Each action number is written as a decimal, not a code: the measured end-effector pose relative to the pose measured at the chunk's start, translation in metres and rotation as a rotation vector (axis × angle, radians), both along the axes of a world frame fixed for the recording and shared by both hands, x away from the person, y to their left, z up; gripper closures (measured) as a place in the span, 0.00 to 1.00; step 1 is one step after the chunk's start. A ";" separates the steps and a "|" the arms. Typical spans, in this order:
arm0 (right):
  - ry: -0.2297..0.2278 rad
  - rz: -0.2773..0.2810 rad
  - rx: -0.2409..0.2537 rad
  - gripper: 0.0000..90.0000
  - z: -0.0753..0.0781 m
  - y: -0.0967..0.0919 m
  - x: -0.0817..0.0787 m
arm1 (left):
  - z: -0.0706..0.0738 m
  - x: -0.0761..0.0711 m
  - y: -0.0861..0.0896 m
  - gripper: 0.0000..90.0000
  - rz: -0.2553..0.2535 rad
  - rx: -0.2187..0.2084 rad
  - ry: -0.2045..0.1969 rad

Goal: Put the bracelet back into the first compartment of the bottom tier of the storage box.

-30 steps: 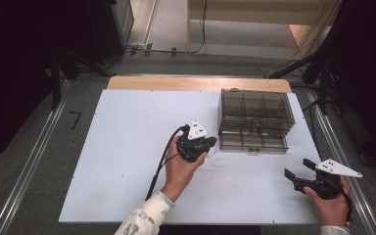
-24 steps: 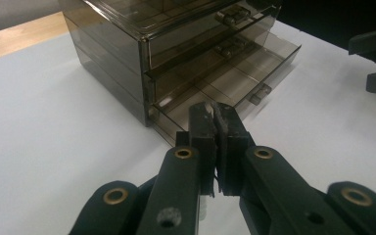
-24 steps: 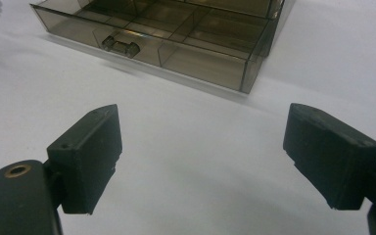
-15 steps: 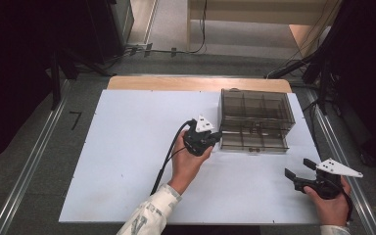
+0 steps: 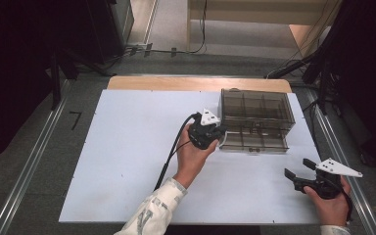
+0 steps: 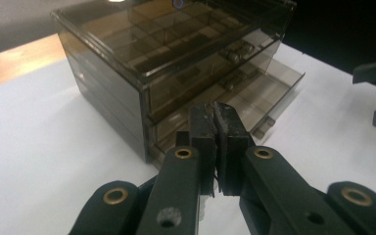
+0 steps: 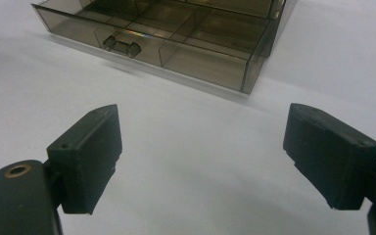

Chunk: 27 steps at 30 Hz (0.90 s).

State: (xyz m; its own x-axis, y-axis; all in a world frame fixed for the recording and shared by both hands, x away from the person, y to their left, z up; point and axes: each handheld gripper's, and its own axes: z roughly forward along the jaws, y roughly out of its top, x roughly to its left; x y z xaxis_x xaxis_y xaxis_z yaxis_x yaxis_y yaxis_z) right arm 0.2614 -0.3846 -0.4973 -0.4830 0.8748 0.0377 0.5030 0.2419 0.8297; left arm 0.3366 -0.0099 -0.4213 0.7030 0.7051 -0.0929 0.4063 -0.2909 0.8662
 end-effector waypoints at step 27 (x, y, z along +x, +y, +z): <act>0.002 0.011 0.002 0.14 0.000 0.000 0.002 | -0.019 0.028 -0.035 0.98 -0.007 -0.017 0.030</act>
